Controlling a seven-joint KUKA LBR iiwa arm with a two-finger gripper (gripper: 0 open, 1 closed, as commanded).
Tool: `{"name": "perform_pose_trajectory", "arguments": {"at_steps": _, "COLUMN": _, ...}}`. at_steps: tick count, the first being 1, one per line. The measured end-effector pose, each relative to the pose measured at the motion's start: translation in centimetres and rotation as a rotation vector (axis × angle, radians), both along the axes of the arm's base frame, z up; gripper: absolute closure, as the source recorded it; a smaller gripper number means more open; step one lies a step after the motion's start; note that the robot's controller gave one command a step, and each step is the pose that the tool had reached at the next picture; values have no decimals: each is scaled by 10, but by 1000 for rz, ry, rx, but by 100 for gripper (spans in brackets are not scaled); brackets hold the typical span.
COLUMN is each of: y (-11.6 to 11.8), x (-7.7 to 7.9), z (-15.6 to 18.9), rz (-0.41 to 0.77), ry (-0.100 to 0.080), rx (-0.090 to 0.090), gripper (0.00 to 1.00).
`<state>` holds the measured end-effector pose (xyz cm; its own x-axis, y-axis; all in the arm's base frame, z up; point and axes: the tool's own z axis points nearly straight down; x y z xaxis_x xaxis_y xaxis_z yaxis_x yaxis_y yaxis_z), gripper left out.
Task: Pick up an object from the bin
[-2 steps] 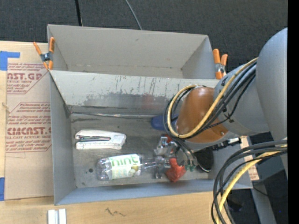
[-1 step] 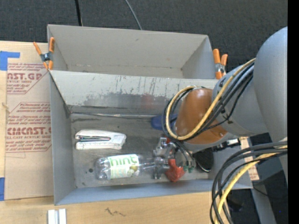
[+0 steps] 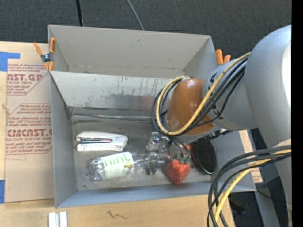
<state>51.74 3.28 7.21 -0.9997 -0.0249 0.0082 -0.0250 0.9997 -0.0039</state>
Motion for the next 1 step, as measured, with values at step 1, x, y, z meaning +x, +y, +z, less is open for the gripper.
{"name": "perform_pose_trajectory", "arguments": {"at_steps": 1, "y": 1, "x": 13, "z": 31, "rz": 189, "ry": -5, "rx": 6, "gripper": 100}}
